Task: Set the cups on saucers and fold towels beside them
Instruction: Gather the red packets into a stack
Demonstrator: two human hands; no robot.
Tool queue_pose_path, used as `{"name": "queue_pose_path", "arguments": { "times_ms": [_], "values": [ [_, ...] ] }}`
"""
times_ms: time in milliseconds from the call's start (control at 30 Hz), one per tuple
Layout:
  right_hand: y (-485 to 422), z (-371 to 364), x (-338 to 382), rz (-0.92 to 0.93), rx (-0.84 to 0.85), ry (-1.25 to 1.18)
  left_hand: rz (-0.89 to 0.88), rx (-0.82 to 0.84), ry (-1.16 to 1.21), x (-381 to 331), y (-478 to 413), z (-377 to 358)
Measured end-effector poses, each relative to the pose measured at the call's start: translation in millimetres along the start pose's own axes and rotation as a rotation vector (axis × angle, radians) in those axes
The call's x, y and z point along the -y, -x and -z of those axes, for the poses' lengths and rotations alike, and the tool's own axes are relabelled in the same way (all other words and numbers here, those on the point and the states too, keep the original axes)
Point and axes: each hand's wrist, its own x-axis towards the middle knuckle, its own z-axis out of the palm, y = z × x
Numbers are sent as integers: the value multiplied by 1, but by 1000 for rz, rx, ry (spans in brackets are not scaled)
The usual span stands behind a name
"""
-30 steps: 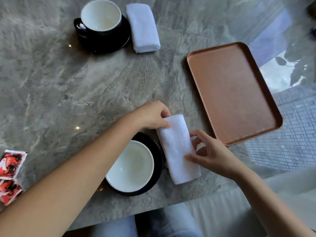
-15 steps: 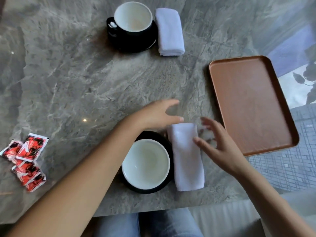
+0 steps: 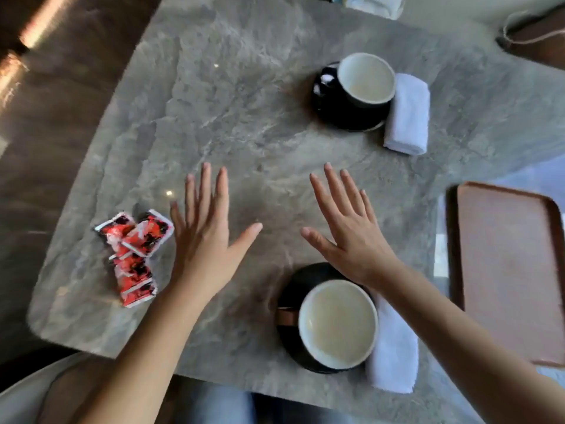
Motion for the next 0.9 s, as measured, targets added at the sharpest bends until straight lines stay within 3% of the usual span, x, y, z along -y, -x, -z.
{"name": "queue_pose_path", "arguments": {
  "times_ms": [233, 500, 633, 800, 900],
  "values": [
    [-56, -27, 71, 185, 120, 51, 296, -72, 5, 88, 53, 34],
    [-86, -80, 146, 348, 181, 102, 439, -149, 11, 129, 76, 33],
    [-94, -96, 168, 290, 102, 57, 479, -208, -9, 133, 75, 33],
    [-100, -101, 175, 191, 96, 150, 501, -168, -8, 129, 69, 38],
    [-100, -93, 177, 127, 102, -28, 474, -198, 63, 130, 69, 44]
  ]
}}
